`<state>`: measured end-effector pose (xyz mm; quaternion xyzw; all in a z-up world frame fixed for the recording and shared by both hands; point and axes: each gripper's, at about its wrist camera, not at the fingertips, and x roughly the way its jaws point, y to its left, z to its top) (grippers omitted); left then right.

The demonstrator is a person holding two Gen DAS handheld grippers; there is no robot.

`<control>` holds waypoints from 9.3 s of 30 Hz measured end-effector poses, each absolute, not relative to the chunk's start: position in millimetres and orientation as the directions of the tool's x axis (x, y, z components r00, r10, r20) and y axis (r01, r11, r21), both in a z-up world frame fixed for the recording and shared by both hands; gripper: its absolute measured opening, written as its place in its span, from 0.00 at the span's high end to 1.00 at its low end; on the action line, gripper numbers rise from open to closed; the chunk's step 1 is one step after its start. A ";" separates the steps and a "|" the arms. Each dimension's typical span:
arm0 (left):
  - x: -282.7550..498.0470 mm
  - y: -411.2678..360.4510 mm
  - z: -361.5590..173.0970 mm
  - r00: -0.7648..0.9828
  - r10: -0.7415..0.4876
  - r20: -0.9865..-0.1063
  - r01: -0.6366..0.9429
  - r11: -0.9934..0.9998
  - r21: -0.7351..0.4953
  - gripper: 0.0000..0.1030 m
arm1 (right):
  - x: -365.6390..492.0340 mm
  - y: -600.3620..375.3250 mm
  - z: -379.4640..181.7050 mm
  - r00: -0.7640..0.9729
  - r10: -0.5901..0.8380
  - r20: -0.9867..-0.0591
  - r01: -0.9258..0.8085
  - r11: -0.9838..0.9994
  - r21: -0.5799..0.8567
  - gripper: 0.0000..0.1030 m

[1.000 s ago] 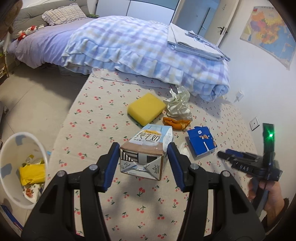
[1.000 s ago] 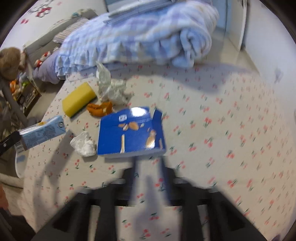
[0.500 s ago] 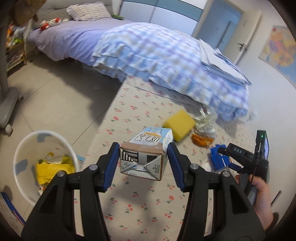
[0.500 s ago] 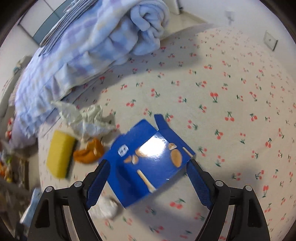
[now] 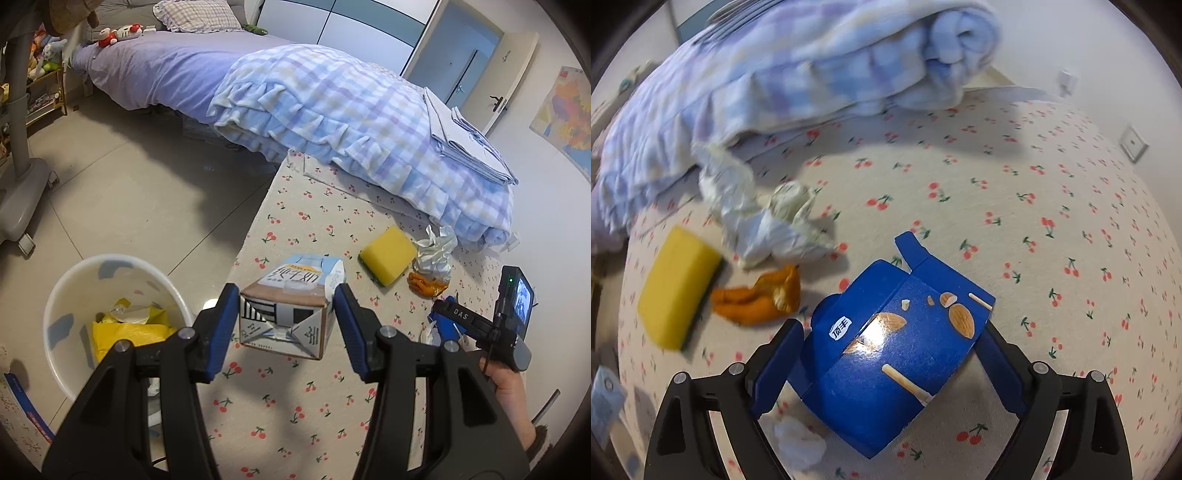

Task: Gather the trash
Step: 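Lift the milk carton with the left tool while the right grasps the blue snack box, then carry the carton and blue box over the wastebasket and release both, then return to the table and grasp the white tissue with the right tool, then grasp the yellow sponge with the left tool while the right holds the tissue, then carry the sponge and tissue over the wastebasket and release both, then move both tools back to the table toward the orange peel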

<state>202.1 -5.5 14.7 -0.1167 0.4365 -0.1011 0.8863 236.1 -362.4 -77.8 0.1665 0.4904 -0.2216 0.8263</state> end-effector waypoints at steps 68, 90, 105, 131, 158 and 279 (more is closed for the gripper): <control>139.6 187.4 7.1 0.582 -0.008 -0.813 -0.198 0.969 -0.150 0.15 | 191.7 -62.3 -5.8 0.465 0.401 -0.789 -0.263 0.914 0.309 0.88; 139.8 193.7 0.8 0.540 0.024 -0.842 -0.232 0.965 -0.121 0.11 | 206.3 -40.5 -25.4 0.461 0.419 -0.782 -0.277 0.905 0.322 0.33; 144.4 158.5 2.0 0.529 -0.031 -0.848 -0.166 0.976 -0.138 0.10 | 175.5 -146.3 -10.3 0.560 0.243 -0.792 -0.169 0.970 0.178 0.29; 193.3 16.9 -14.2 0.479 -0.138 -0.867 0.033 0.990 -0.139 0.10 | 187.0 -292.3 -59.8 0.511 0.032 -0.859 0.059 0.996 0.071 0.31; 251.2 -145.0 -49.7 0.514 -0.335 -0.790 0.333 0.926 -0.176 0.43 | 194.2 -379.6 -39.3 0.557 0.074 -0.827 0.174 0.963 0.204 0.80; 134.2 162.6 -8.8 0.491 0.027 -0.871 -0.198 0.977 -0.081 0.19 | 177.9 -69.8 -29.7 0.517 0.339 -0.786 -0.235 0.939 0.251 0.31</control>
